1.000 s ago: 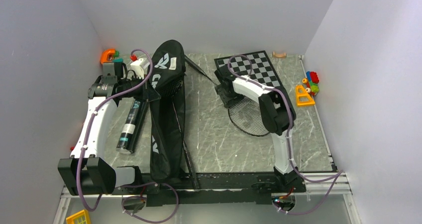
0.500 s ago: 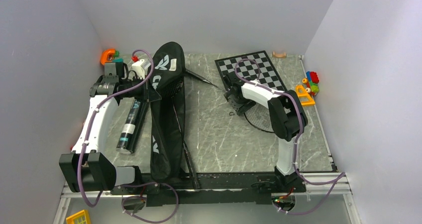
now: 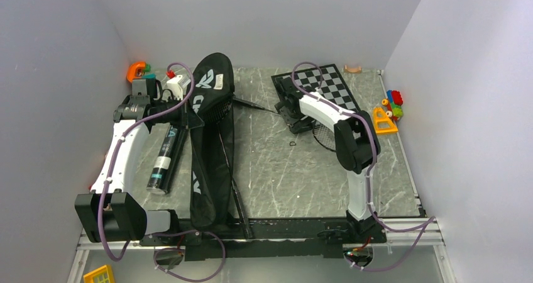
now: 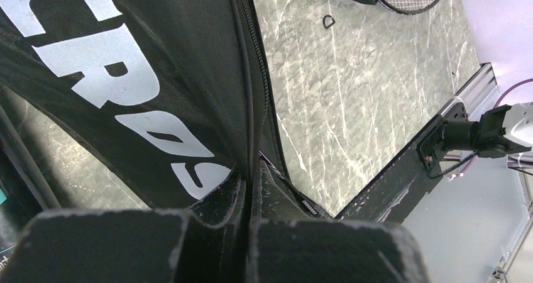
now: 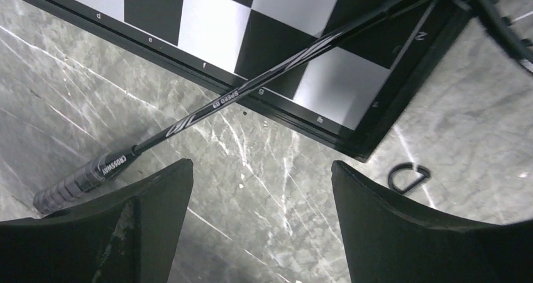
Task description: Pack up the badminton gear
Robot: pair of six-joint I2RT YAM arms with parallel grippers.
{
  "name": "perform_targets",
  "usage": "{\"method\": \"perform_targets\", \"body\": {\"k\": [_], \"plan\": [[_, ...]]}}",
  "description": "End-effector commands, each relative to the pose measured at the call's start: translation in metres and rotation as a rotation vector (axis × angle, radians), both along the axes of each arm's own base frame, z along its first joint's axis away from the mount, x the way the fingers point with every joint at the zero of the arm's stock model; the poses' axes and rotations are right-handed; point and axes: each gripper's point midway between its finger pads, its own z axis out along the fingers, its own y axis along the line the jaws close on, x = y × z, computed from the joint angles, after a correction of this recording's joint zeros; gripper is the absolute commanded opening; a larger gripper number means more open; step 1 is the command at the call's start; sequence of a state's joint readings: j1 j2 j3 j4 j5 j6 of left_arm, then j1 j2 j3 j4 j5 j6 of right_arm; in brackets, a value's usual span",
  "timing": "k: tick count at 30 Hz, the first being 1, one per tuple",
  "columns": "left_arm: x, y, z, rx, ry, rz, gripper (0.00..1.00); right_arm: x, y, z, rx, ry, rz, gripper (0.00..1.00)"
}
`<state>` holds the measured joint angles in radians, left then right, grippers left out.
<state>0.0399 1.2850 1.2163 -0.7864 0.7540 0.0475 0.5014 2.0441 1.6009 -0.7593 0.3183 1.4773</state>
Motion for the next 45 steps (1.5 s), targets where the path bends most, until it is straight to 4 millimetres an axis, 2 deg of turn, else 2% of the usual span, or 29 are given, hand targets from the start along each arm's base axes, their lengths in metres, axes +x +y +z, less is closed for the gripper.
{"method": "perform_targets", "body": {"k": [1,4,11,24,29,37,42,45], "plan": [[0.003,-0.008,0.025,-0.05,-0.077,-0.051,0.0,0.013,0.016,-0.009,0.046,0.022,-0.024,0.83],[0.001,-0.009,0.026,-0.049,-0.08,-0.056,0.0,0.018,0.025,-0.024,0.062,0.054,-0.027,0.82],[-0.005,-0.009,0.023,-0.046,-0.076,-0.07,0.0,0.033,0.027,-0.023,0.043,0.039,-0.043,0.79],[-0.013,-0.012,0.017,-0.054,-0.065,-0.097,0.0,0.043,0.028,0.008,0.083,-0.05,-0.055,0.75],[-0.014,-0.012,0.017,-0.054,-0.063,-0.105,0.0,0.048,0.026,0.005,0.103,-0.037,-0.076,0.75],[-0.015,-0.012,0.015,-0.054,-0.055,-0.113,0.0,0.052,0.037,0.034,0.174,-0.127,-0.062,0.75],[-0.015,-0.013,0.012,-0.056,-0.047,-0.115,0.0,0.06,0.041,0.038,0.191,-0.146,-0.071,0.75],[-0.016,-0.013,0.013,-0.055,-0.048,-0.117,0.0,0.068,0.044,0.03,0.196,-0.113,-0.091,0.76]]}}
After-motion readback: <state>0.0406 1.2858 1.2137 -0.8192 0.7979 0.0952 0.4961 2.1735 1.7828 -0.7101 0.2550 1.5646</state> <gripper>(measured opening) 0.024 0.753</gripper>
